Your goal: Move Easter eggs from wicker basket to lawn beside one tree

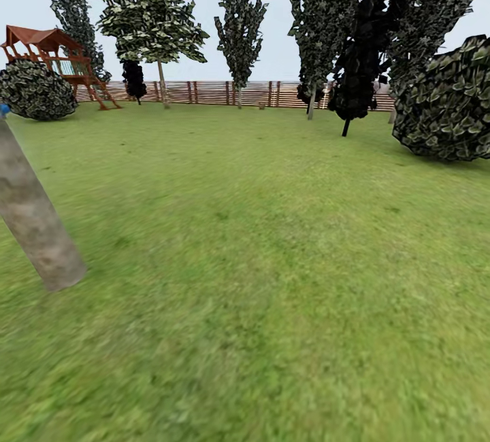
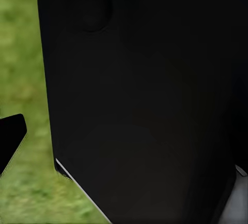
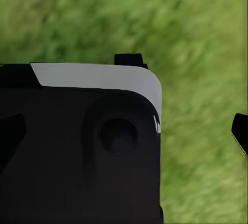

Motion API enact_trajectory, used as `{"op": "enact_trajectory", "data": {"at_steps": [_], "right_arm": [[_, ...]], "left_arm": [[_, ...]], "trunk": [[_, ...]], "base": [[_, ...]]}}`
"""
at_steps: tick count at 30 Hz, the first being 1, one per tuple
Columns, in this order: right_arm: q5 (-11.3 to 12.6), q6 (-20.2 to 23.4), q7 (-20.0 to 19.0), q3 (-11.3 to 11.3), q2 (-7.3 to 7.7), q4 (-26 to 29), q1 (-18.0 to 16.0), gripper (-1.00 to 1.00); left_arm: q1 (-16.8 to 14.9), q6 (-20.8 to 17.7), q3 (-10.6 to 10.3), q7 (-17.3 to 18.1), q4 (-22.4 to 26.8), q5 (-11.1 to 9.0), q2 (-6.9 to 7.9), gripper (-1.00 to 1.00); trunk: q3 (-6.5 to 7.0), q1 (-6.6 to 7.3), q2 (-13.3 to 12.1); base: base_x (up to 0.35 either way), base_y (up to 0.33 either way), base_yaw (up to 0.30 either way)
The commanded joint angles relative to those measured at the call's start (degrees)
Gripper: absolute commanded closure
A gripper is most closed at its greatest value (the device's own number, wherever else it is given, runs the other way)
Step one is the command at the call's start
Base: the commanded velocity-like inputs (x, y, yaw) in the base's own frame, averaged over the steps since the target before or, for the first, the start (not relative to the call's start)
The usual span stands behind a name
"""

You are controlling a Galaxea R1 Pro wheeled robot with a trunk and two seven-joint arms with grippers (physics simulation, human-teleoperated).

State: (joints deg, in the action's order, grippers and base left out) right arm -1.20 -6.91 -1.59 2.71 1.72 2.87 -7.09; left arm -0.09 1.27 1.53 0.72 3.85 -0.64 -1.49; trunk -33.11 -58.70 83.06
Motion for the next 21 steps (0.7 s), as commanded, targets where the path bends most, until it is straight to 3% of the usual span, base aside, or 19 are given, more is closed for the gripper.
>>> {"op": "enact_trajectory", "data": {"at_steps": [1, 21], "right_arm": [[-0.12, -0.21, -0.17, 0.28, 0.02, -0.06, -0.03, -1.0], [-0.12, -0.2, -0.15, 0.28, 0.02, -0.06, -0.03, -1.0]], "left_arm": [[0.0, 0.13, 0.16, 0.09, -0.01, -0.07, -0.01, -1.0], [0.0, 0.13, 0.15, 0.07, 0.01, -0.07, -0.01, -1.0]], "trunk": [[-0.05, -0.03, 0.02], [-0.05, -0.03, 0.02]], "base": [[0.338, 0.0, 0.0], [0.334, 0.0, 0.0]]}}
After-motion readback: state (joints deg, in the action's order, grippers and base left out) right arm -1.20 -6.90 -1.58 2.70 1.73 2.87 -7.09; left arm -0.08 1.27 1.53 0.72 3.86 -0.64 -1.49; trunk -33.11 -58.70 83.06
